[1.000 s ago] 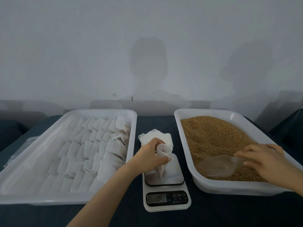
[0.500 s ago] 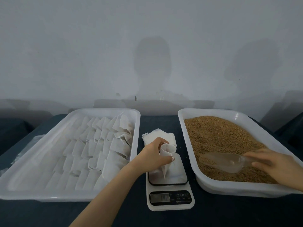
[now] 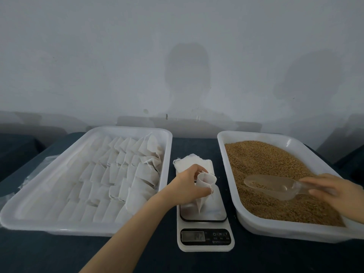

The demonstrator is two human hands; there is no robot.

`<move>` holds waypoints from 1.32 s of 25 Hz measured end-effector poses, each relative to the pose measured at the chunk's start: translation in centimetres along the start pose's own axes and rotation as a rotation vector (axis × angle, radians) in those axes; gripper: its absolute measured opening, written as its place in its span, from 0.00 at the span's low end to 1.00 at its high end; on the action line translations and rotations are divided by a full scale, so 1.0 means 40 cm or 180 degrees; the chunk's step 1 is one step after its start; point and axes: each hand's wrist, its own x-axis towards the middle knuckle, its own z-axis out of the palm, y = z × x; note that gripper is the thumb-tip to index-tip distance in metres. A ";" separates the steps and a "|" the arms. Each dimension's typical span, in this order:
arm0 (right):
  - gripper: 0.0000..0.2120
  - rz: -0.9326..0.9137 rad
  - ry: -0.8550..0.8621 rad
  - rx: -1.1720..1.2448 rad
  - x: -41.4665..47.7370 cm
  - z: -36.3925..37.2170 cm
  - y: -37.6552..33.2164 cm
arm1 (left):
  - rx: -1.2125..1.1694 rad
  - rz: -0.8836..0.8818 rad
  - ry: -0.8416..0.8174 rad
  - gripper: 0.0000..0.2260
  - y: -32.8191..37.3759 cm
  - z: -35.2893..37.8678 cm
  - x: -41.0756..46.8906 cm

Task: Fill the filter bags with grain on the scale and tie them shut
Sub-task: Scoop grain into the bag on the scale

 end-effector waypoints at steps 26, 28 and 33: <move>0.13 -0.1349 -0.0056 -0.1502 0.132 -0.056 -0.378 | 0.0054 0.0045 0.0006 0.23 0.000 0.002 0.004; 0.14 -0.1468 -0.0029 -0.1744 0.135 -0.057 -0.395 | 0.0035 0.0059 -0.0014 0.24 0.002 0.002 0.003; 0.14 -0.1667 -0.0008 -0.2146 0.132 -0.064 -0.440 | -0.0021 0.0051 0.0024 0.23 0.006 0.000 -0.001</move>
